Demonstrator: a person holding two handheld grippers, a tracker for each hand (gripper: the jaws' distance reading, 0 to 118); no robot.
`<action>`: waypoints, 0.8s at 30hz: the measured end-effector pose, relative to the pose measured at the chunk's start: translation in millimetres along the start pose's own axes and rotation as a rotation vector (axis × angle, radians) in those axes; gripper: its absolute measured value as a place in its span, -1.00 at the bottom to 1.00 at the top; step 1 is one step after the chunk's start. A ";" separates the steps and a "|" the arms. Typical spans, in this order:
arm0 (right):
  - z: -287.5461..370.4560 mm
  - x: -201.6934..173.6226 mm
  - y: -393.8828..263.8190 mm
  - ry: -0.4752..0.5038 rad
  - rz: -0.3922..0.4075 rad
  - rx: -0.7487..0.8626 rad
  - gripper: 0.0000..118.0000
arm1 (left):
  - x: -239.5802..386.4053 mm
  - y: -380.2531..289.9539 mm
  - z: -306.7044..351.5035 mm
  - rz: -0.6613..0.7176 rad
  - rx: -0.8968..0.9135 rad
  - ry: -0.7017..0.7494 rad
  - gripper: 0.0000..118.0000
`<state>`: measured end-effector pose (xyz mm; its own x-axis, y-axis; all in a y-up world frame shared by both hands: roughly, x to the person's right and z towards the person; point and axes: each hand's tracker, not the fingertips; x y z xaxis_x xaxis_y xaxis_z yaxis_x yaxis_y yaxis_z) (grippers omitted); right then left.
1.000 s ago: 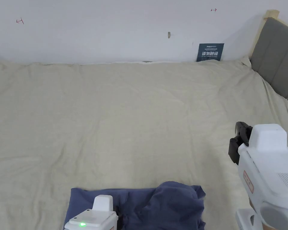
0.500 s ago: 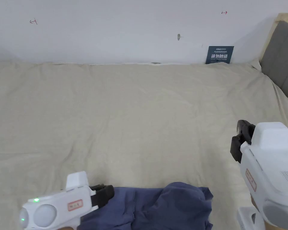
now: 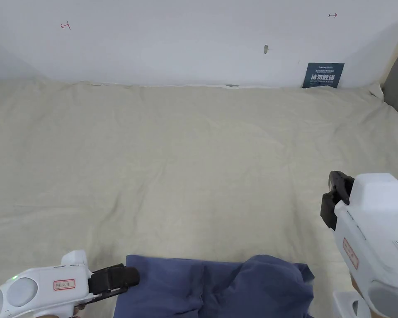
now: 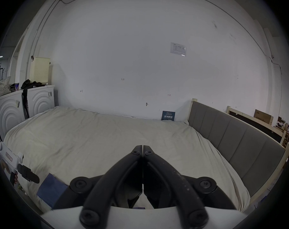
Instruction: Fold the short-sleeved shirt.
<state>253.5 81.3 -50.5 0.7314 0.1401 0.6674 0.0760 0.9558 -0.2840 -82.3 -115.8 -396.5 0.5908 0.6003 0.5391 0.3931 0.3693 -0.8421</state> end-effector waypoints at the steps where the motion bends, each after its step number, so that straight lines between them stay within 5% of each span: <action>1: -0.8 -0.6 -0.4 0.001 0.004 -0.003 -0.97 | -4.6 -1.5 -5.7 -0.004 0.001 -0.017 0.84; 3: -2.7 -1.4 -1.8 -0.002 0.009 -0.009 -0.97 | -11.2 -1.1 -16.5 -0.020 -0.018 -0.047 0.46; 7: -6.8 -0.9 -3.8 -0.006 0.014 -0.024 -0.97 | -13.6 -6.0 -38.4 -0.021 -0.056 -0.042 0.10; 8: -7.4 -0.7 -3.9 -0.007 0.014 -0.027 -0.97 | -10.8 -7.6 -39.0 -0.033 -0.045 -0.020 -0.09; 9: -7.5 -0.6 -4.1 -0.008 0.014 -0.028 -0.97 | -7.8 -9.2 -36.5 -0.048 -0.018 -0.003 -0.49; 10: -7.6 -0.6 -4.2 -0.010 0.015 -0.028 -0.97 | -6.3 -10.1 -37.0 -0.059 -0.008 0.009 -0.63; 14: -8.3 0.7 -4.4 -0.009 0.011 -0.031 -0.97 | -0.3 -14.8 -35.3 -0.083 0.009 0.034 -0.87; 24: 0.6 6.6 2.7 -0.009 -0.001 -0.001 -0.97 | 29.9 -7.2 21.2 -0.165 0.100 0.083 -0.90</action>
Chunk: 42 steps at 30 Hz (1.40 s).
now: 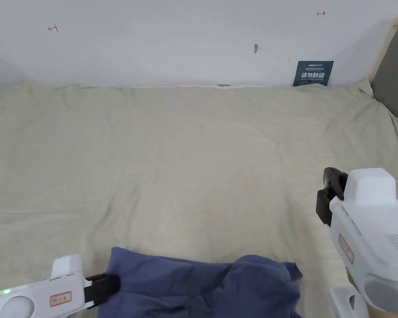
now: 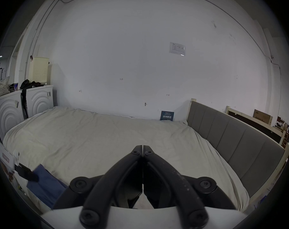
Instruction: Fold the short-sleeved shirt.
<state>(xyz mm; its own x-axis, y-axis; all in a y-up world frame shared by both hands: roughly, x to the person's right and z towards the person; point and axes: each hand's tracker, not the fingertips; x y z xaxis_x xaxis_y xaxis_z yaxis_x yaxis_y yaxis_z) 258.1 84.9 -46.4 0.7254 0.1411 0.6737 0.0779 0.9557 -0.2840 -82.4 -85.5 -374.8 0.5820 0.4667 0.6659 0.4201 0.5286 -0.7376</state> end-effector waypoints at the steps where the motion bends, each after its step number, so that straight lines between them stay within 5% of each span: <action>1: 1.1 0.8 0.5 -0.001 -0.001 0.006 -0.97 | -3.7 3.3 10.1 -0.006 0.016 0.026 -0.90; 8: 8.7 10.6 1.9 -0.004 -0.011 0.030 -0.97 | 2.8 20.8 58.6 0.031 0.051 0.193 -0.90; 15: 19.3 20.2 4.6 -0.006 -0.029 0.047 -0.97 | 99.7 33.7 43.4 -0.096 0.017 0.101 -0.90; 27: 36.0 44.4 -2.5 -0.055 -0.054 0.053 -0.97 | 239.7 -2.9 -93.8 -0.364 -0.243 -0.015 -0.89; 31: 39.9 52.7 -6.1 -0.072 -0.059 0.045 -0.97 | 255.7 -25.0 -140.8 -0.404 -0.309 0.080 -0.89; 34: 42.6 57.8 -7.2 -0.083 -0.056 0.044 -0.97 | 262.6 -36.5 -156.1 -0.423 -0.305 0.086 -0.47; 38: 43.7 62.1 -7.4 -0.090 -0.061 0.042 -0.97 | 272.1 -37.7 -151.0 -0.373 -0.301 0.009 0.68; 39: 44.0 62.5 -7.4 -0.092 -0.060 0.042 -0.97 | 273.7 -36.1 -145.8 -0.357 -0.270 0.008 0.83; 42: 45.7 63.5 -5.8 -0.092 -0.062 0.046 -0.97 | 274.9 -25.0 -117.6 -0.338 -0.115 -0.039 0.81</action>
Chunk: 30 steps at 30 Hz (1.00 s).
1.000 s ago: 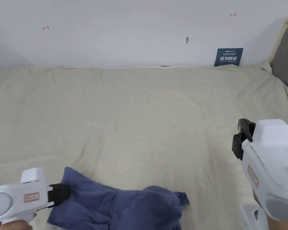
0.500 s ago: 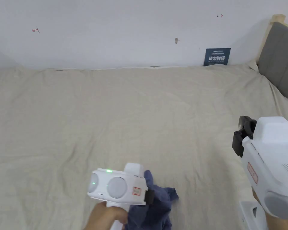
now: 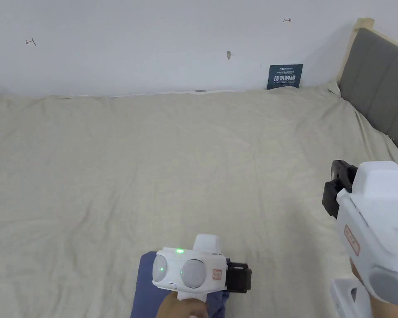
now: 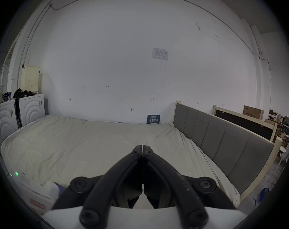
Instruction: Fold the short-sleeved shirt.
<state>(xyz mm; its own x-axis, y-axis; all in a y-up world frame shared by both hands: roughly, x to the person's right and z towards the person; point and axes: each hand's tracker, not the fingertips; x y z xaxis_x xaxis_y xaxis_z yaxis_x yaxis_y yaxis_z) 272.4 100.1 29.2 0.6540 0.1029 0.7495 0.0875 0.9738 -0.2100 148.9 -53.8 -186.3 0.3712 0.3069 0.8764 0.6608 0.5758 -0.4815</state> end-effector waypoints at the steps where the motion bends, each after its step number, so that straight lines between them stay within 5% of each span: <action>1: 0.7 0.0 1.1 0.001 -0.002 0.002 -0.97 | -1.1 3.1 12.3 0.010 0.059 0.008 0.81; 5: 1.8 -1.1 5.3 0.002 0.003 0.012 -0.97 | -9.8 10.0 60.0 0.003 0.278 0.018 0.75; 6: 1.9 -1.5 6.1 0.003 0.002 0.015 -0.97 | -12.6 9.6 70.0 0.005 0.329 0.035 0.56; 8: 1.7 -2.3 7.2 0.005 0.000 0.019 -0.97 | -17.9 7.8 82.6 -0.011 0.403 0.066 -0.19; 9: 1.2 -3.3 7.1 0.006 0.000 0.021 -0.97 | -20.4 5.6 86.2 -0.027 0.430 0.097 -0.87; 10: 0.3 -4.4 7.1 0.007 0.001 0.018 -0.97 | -21.8 3.3 85.9 -0.049 0.443 0.135 -0.97; 30: -12.7 4.9 -9.9 0.007 -0.003 -0.036 -0.97 | -0.2 -79.7 -70.4 -0.170 0.103 0.230 -1.00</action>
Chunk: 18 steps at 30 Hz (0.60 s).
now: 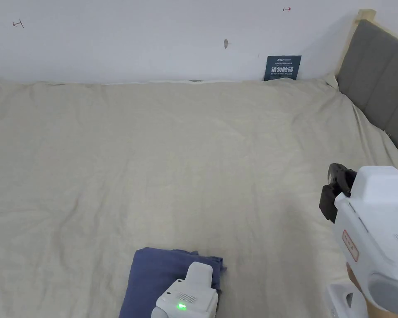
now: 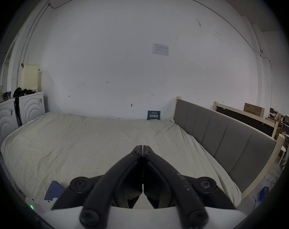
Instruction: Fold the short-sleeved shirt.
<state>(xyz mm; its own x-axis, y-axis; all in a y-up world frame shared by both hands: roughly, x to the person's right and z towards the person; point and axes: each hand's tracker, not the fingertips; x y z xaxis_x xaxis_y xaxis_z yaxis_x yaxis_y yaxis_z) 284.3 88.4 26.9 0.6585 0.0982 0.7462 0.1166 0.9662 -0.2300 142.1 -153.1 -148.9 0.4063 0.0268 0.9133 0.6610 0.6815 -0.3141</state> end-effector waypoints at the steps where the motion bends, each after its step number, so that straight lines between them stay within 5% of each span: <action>1: -1.0 1.6 -1.0 -0.002 -0.001 -0.005 -0.97 | 1.2 -5.7 -5.0 0.002 0.057 0.003 -1.00; 10: 0.1 5.6 -2.6 -0.006 -0.011 -0.010 -0.97 | -0.2 4.3 13.2 0.028 0.086 0.005 -1.00; 18: 15.7 -6.9 16.1 0.016 0.006 0.053 -0.97 | -34.7 59.4 114.2 0.064 0.347 0.012 -1.00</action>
<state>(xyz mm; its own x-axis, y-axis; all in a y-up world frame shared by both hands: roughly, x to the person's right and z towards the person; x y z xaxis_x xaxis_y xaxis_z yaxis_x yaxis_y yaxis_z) 269.9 107.1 27.9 0.6706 0.1002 0.7351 0.0739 0.9769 -0.2006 95.2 -30.1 -169.7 0.4490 0.0706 0.8907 0.3806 0.8868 -0.2622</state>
